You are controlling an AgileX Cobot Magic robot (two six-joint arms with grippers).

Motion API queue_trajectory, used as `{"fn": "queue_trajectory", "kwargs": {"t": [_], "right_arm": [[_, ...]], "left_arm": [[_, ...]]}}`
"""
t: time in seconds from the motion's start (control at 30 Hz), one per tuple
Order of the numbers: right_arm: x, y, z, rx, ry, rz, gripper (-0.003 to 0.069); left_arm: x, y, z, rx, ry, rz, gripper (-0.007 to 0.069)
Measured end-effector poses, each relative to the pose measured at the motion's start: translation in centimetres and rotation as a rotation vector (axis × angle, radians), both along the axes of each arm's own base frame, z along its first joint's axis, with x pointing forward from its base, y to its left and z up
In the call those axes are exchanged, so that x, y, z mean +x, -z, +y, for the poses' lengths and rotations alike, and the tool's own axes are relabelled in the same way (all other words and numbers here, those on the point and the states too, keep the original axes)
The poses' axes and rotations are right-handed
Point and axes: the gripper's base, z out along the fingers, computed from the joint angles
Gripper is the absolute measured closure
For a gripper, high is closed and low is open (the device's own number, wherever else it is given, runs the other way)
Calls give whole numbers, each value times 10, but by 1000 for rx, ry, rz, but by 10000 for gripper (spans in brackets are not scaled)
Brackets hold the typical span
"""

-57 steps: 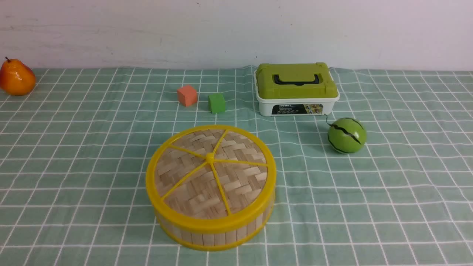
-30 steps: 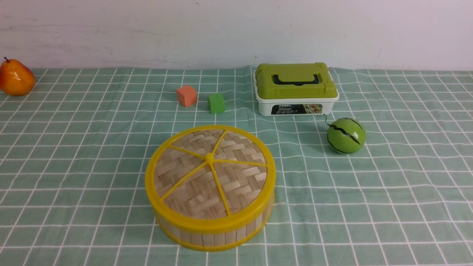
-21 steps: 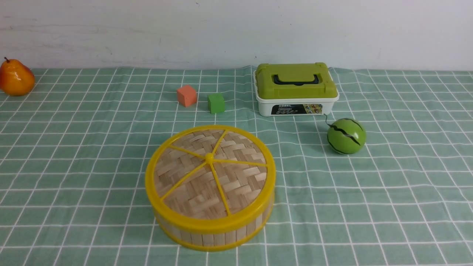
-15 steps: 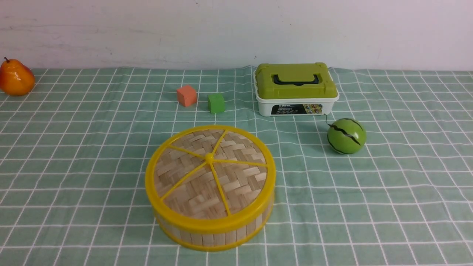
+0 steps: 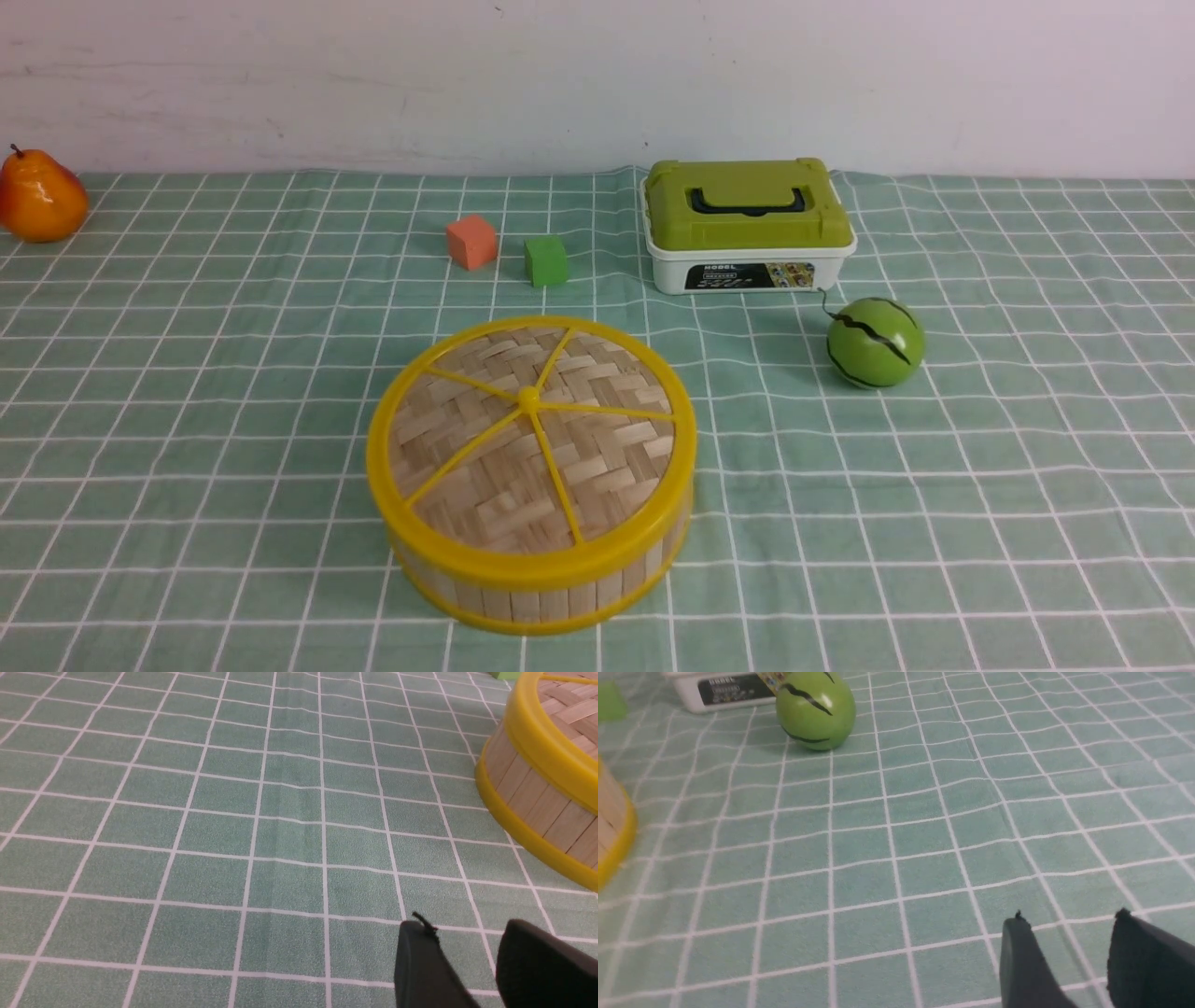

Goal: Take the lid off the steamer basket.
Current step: Use the right arm to lift the lid of the steamer

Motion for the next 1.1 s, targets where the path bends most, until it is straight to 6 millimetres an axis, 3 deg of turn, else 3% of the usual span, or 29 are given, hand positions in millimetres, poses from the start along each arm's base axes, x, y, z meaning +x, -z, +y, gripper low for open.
{"fn": "queue_trajectory", "kwargs": {"t": [0.07,0.17,0.23,0.3,0.63,0.7,0.73,0.8,0.87,0.9,0.93,1.1], "right_arm": [[0,-1,4,202,16,-4,418],[0,-2,15,766,61,21,418],[0,-3,19,957,75,41,418],[0,-4,20,1013,76,47,418],[0,-3,17,750,27,20,418],[-1,-11,17,644,-14,-5,418],[-2,-19,17,586,-35,-32,421],[-4,-56,16,386,-92,-111,448],[-3,-73,17,294,-116,-113,477],[-1,-104,17,151,-158,-101,524],[5,-128,18,21,-201,-39,580],[41,-186,21,-213,-380,231,676]], "left_arm": [[0,0,0,0,0,0,386],[0,0,0,0,0,0,386],[0,0,0,0,0,0,386],[0,0,0,0,0,0,386],[0,0,0,0,0,0,386],[0,0,0,0,0,0,386],[0,0,0,0,0,0,386],[0,0,0,0,0,0,386],[0,0,0,0,0,0,386],[0,0,0,0,0,0,386],[0,0,0,0,0,0,386],[0,0,0,0,0,0,386]]}}
